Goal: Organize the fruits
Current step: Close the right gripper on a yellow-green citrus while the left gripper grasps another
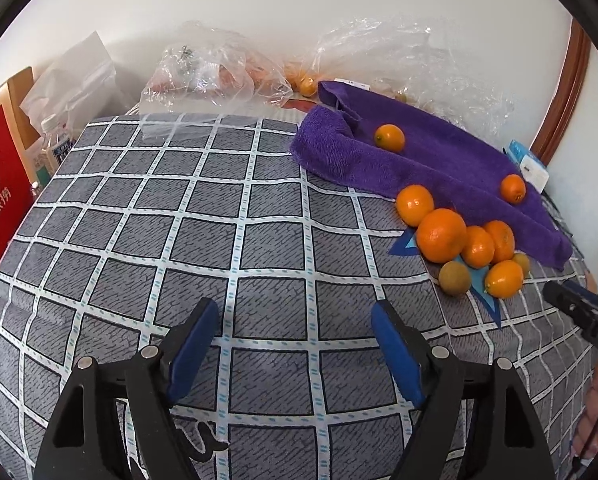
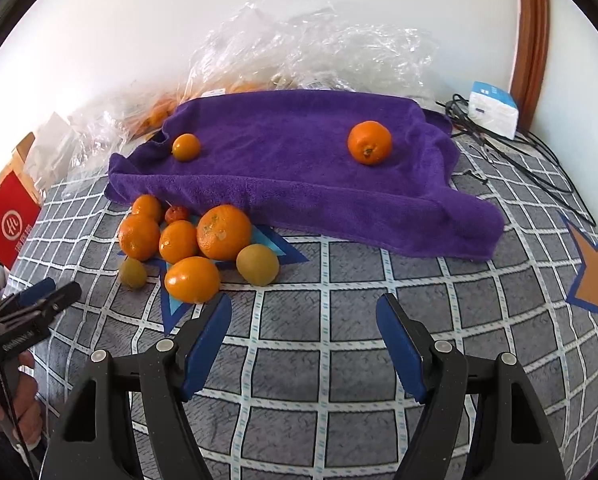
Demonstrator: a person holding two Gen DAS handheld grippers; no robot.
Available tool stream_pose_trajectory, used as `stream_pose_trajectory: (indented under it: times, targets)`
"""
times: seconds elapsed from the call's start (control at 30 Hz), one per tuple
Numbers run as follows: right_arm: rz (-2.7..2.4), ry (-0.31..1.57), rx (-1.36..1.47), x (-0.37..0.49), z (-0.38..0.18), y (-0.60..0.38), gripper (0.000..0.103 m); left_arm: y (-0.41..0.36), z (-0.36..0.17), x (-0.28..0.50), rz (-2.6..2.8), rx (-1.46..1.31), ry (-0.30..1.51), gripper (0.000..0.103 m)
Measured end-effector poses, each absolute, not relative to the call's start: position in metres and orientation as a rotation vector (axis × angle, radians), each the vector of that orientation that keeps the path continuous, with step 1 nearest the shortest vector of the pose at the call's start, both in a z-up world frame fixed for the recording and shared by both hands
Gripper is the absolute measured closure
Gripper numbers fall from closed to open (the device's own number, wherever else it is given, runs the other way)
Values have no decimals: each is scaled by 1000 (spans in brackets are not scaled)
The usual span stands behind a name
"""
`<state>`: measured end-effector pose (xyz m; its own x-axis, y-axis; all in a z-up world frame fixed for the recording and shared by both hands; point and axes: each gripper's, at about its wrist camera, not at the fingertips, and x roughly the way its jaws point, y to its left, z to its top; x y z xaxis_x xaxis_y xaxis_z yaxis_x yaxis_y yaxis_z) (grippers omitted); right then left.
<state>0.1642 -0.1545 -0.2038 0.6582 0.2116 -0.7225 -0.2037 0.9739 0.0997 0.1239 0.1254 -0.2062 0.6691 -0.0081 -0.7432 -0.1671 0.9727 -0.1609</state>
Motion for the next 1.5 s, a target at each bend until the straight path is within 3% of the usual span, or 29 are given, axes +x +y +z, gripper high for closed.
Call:
stream_pose_trajectory:
  times: [0.5,0.6,0.73,0.83,1.1,1.23,1.5]
  targets:
    - [294,828,-22,181,-214,-130,29,133,-204,121,75,-264,821,26]
    - [305,829,-18,182,-216,-128,46,132,-204,121,76,-265,821,26]
    - [305,844,-32,180,-220,-126,75,132,-203,121,76,-265,822,26]
    - [306,837,-41,176,-220,-129,82,131,-203,121,77,-265,822,26]
    - [287,837,6,164,-221,-153,82,132,-203,120,77,-266,822,26]
    - [318,828,33,164,-218,-154,66,132,-203,120,76,-268,822,26]
    - [345,835,36,191,-217,-131,65,133,-203,119,65,-286,817,26]
